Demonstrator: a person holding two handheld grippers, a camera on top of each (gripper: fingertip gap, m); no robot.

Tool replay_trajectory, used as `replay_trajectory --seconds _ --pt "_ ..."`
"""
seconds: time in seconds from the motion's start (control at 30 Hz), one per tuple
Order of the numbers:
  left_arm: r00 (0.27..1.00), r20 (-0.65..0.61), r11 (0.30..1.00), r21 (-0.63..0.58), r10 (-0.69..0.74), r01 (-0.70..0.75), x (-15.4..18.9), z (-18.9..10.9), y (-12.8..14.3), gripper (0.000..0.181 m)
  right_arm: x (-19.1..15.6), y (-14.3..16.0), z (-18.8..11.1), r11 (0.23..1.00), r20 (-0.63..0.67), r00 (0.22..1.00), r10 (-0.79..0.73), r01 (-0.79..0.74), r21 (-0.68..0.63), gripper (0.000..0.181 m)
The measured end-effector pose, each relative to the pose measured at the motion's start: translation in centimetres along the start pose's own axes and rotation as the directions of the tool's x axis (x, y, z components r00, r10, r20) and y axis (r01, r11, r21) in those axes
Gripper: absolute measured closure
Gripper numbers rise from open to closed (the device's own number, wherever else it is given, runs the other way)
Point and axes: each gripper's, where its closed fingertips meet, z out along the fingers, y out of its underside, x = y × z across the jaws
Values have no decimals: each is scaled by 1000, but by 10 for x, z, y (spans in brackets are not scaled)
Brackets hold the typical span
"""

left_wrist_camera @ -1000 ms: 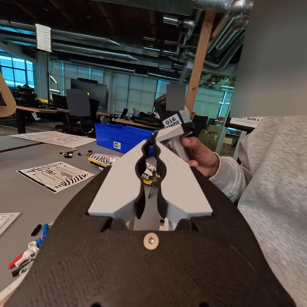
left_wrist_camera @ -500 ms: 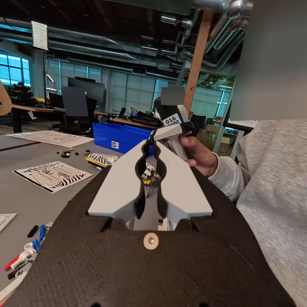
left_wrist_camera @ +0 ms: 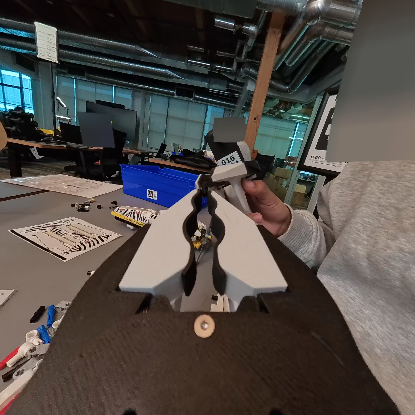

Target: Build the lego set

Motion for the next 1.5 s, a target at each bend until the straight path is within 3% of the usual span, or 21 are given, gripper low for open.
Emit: replay_trajectory --seconds 0.57,1.0,1.27,1.5 --pt "996 -41 996 39 -77 78 1 -4 -6 180 -1 -3 4 999 -4 1000 -27 27 -22 163" --pt "981 -118 977 131 -153 168 3 -13 -22 180 -11 -3 7 999 40 999 -28 29 -40 168" --pt "984 -121 988 64 -130 138 7 -6 -11 180 -13 5 12 995 33 998 -44 47 -91 168" --pt "986 -113 992 37 -120 124 8 -4 -7 180 -16 7 13 993 43 998 -46 50 -103 179"
